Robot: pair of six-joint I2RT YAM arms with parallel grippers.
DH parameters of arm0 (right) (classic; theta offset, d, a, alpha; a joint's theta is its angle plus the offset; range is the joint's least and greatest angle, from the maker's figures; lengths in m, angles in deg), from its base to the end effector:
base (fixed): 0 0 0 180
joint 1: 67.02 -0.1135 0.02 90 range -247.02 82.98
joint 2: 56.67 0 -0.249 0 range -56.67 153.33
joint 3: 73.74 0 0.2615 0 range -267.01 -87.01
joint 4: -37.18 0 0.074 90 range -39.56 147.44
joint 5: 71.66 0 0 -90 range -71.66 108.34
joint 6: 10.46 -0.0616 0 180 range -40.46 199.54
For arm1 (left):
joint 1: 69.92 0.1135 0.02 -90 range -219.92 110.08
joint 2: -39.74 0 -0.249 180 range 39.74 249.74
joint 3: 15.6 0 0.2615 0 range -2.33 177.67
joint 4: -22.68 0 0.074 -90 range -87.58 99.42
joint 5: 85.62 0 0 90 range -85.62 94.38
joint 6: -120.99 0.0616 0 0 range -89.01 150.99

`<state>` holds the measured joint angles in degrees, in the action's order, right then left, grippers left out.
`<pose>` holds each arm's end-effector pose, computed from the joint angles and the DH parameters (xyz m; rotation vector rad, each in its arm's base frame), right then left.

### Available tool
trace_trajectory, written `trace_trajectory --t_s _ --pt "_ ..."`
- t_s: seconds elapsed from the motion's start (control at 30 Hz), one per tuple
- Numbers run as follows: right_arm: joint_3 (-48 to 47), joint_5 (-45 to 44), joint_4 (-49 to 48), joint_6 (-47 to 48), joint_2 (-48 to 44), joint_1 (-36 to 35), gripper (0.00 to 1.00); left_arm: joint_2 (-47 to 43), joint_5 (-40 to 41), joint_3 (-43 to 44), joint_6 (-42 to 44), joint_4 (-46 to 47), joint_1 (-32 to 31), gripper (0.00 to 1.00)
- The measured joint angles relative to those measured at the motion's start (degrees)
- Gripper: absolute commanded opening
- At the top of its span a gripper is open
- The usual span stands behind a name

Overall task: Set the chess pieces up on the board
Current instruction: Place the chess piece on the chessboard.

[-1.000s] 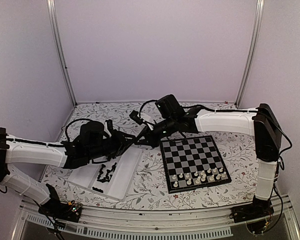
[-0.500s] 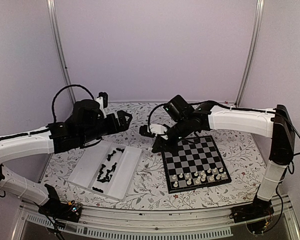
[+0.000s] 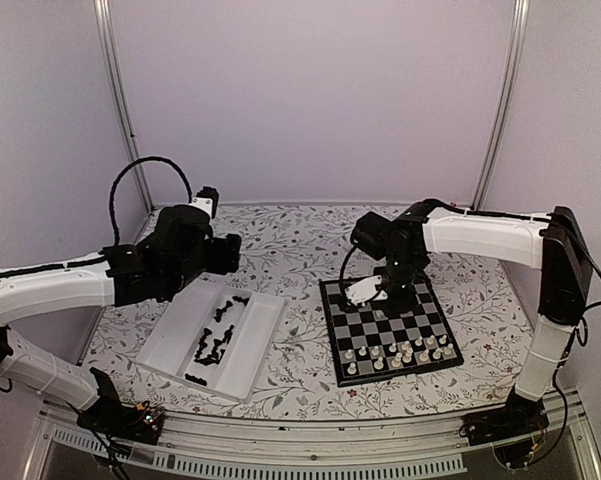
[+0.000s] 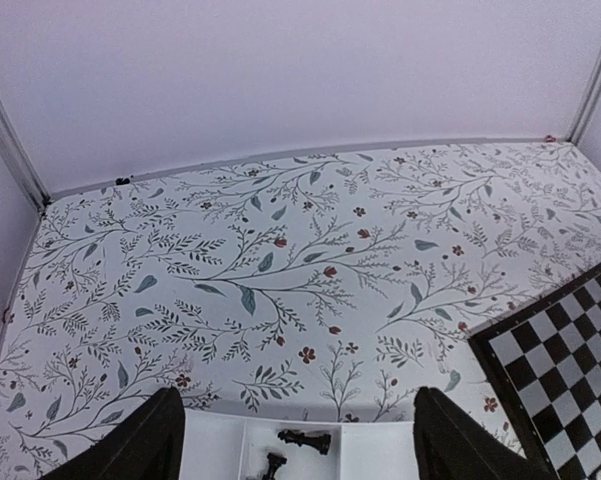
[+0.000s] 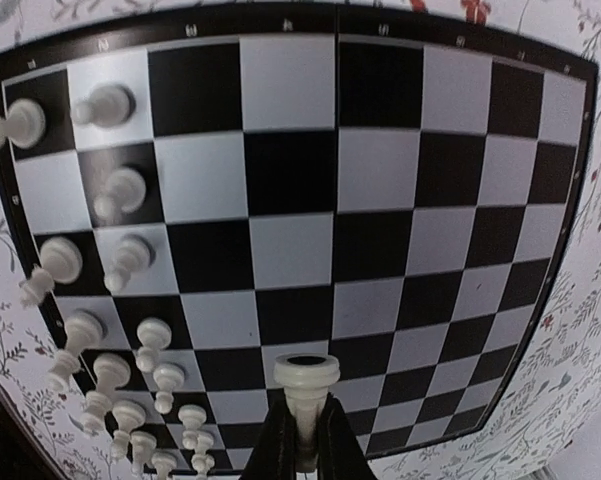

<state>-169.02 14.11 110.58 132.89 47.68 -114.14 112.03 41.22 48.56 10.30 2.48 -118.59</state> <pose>0.2467 0.2590 0.1792 -2.3106 1.9322 -0.1218 0.2336 -0.2096 0.2552 0.0940 1.9602 -0.1266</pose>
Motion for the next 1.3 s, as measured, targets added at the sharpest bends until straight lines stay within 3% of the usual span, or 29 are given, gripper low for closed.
trace_trajectory --t_s 0.17,0.43,0.67,0.93,1.3 --pt "0.0 -6.4 5.9 0.5 3.3 1.7 0.03 1.0 -3.6 -0.5 0.1 0.0 0.0 0.79" --pt "0.0 -8.9 8.1 -0.9 7.9 1.5 0.06 1.7 -6.9 -0.5 -0.1 -2.0 0.0 0.79" --pt "-0.2 -9.6 7.9 -2.5 9.8 1.5 0.31 2.9 -9.2 -0.9 -1.6 -2.2 -0.1 0.79" --pt "-0.4 -9.1 7.7 -3.2 10.0 1.5 0.28 7.4 -11.1 -1.2 -3.4 -2.4 -0.7 0.78" --pt "-0.1 -8.5 7.5 -4.7 9.8 2.5 0.33 11.6 -12.2 -0.8 -3.5 -3.5 -2.6 0.78"
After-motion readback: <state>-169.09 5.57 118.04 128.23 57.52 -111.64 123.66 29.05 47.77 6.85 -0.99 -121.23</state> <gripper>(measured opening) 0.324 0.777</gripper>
